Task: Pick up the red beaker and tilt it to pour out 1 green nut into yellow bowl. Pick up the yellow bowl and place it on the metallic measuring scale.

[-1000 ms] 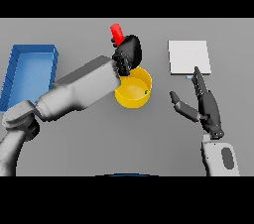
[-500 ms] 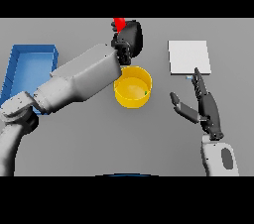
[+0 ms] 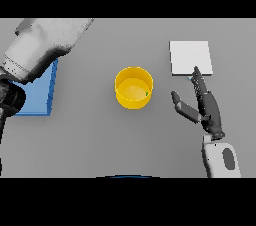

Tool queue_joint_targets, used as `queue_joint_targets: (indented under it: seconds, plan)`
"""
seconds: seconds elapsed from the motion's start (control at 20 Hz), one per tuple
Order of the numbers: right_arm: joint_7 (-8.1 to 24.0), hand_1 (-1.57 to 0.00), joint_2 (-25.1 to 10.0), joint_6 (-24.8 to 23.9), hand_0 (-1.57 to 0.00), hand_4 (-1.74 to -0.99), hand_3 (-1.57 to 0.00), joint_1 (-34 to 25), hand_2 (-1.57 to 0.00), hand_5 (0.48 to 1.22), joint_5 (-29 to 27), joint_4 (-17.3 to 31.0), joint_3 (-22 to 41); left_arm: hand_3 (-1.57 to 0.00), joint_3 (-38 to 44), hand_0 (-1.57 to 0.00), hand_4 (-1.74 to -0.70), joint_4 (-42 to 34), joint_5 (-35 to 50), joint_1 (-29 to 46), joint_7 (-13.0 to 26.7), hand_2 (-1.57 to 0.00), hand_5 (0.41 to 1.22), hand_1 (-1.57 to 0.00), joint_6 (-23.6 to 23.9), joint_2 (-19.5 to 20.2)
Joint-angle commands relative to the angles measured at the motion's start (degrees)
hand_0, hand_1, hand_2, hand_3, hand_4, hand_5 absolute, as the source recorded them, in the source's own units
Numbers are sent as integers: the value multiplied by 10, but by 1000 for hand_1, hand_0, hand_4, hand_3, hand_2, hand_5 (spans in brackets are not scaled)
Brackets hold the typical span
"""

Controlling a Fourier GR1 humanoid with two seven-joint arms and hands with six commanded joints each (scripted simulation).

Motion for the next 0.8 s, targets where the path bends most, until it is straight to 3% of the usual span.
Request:
queue_joint_targets:
  seconds: [0.0, 0.25, 0.45, 0.55, 0.75]
  plan:
    - [-2, 1, -2, 4, 1, -1274, 1, -2, 1, 642, -4, 1, -1, -1453, 13, -1571, -1537, 13, 8, -5, 1, -1504, 1214, -1508, 1, 2]
    - [-11, 1, -11, 11, 1, -1313, 1, -6, 1, 652, 3, -4, 6, -1440, 224, -1571, -1674, 139, 168, -3, 77, -1549, 1219, -1550, 27, 84]
    - [-20, 1, -16, 5, 1, -1301, 1, -18, 1, 652, 15, 15, 6, -1403, 303, -1571, -1714, 164, 241, 38, 102, -1562, 1220, -1563, 90, 126]
    - [-14, 1, -14, 3, 1, -1294, 1, -27, 1, 649, 14, 22, 5, -1398, 336, -1571, -1724, 172, 274, 64, 143, -1565, 1220, -1566, 117, 138]
    - [-17, 1, -7, 11, 1, -1275, 1, -17, 1, 656, 4, 16, 9, -1465, 370, -1571, -1734, 177, 317, 136, 184, -1569, 1221, -1569, 162, 156]
